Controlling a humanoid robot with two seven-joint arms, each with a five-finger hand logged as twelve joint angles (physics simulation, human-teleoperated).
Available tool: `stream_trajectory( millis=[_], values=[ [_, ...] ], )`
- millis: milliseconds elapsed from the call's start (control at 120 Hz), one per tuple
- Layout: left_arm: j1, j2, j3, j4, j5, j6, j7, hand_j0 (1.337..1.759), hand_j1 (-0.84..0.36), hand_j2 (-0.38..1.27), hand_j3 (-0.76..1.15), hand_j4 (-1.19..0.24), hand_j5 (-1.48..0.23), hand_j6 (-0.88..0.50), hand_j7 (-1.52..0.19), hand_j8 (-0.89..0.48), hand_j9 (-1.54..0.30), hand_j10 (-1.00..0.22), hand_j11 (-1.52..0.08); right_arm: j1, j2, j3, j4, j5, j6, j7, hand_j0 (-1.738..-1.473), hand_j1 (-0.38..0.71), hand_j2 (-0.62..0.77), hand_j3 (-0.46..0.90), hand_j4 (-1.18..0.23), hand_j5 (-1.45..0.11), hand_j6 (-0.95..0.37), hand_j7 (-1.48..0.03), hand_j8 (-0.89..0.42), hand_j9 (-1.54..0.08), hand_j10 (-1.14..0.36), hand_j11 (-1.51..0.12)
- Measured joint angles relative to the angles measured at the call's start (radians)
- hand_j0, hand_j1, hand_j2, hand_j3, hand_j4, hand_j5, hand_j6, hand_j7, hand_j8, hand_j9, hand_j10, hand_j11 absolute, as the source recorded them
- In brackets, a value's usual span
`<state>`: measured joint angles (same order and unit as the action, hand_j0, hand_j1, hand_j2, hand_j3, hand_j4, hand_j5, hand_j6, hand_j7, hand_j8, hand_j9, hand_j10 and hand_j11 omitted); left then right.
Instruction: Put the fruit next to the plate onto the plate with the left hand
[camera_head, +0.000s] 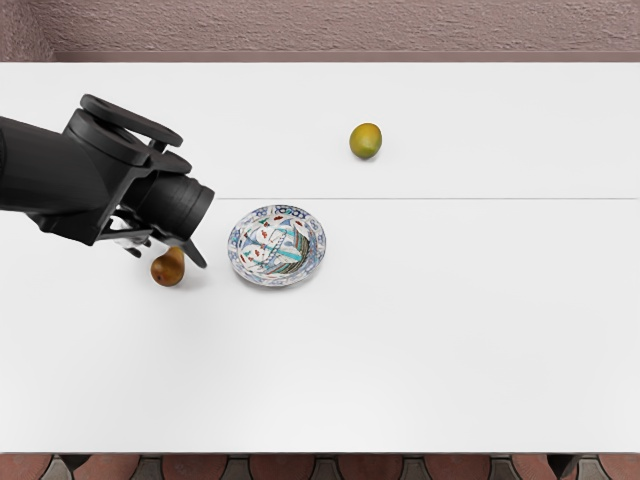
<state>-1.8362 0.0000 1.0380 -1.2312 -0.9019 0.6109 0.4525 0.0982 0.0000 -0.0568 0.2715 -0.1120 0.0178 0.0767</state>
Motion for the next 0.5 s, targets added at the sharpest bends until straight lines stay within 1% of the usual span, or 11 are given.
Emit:
stream_trajectory(
  millis=[142, 333, 500],
  values=[
    [0.019, 0.0, 0.0, 0.008, 0.001, 0.0, 0.0, 1.658, 0.0, 0.06, 0.0, -0.29, -0.38, -0.29, -0.38, -0.29, -0.38, -0.29, -0.38, 0.0, 0.0, 0.0, 0.0, 0.0, 0.0, 0.0, -1.658, -0.33, 0.0, 0.0, -0.01, -0.02, -0.01, -0.02, -0.01, -0.02, -0.01, -0.02],
    [0.02, 0.0, -0.001, 0.019, 0.002, 0.0, 0.0, 1.658, -0.04, 0.07, 0.0, -0.33, -0.43, -0.33, -0.43, -0.33, -0.43, -0.33, -0.43, 0.0, 0.0, 0.0, 0.0, 0.0, 0.0, 0.0, -1.658, -0.33, 0.0, 0.0, -0.01, -0.02, -0.01, -0.02, -0.01, -0.02, -0.01, -0.02],
    [0.02, 0.0, -0.001, 0.021, 0.003, 0.0, 0.016, 1.658, -0.12, 0.08, 0.0, -0.39, -0.51, -0.39, -0.51, -0.39, -0.51, -0.39, -0.51, 0.0, 0.0, 0.0, 0.0, 0.0, 0.0, 0.0, -1.658, -0.33, 0.0, 0.0, -0.01, -0.02, -0.01, -0.02, -0.01, -0.02, -0.01, -0.02]
  ],
)
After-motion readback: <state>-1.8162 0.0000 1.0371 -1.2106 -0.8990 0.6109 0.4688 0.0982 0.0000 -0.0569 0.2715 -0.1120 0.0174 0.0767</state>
